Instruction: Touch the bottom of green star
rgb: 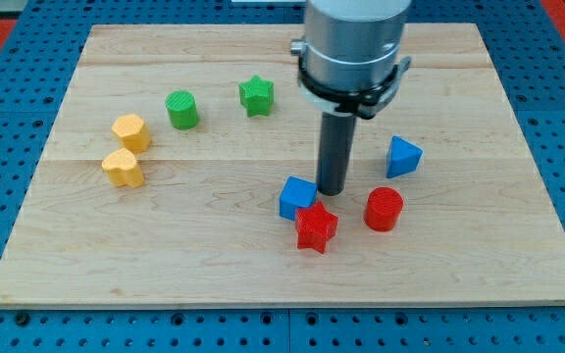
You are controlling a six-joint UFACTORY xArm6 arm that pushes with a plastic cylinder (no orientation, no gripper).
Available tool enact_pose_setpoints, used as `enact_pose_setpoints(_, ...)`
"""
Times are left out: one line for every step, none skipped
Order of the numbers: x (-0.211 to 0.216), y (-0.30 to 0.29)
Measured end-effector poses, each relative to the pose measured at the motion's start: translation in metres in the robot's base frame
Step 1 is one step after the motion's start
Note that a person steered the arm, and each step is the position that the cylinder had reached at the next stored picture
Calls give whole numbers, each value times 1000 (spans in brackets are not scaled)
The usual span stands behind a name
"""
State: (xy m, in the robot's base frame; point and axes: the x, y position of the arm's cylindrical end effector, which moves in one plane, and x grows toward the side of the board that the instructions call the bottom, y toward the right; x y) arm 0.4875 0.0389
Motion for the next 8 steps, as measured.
enact_pose_setpoints(3,-30)
enact_pose_setpoints(3,-63)
enact_pose_setpoints(0,-78)
enact_pose_setpoints(-30,-81)
enact_pose_setpoints(-46,-105)
enact_pose_setpoints(-71,-146)
enact_pose_setpoints(-88,-109)
enact_pose_setpoints(-95,-74)
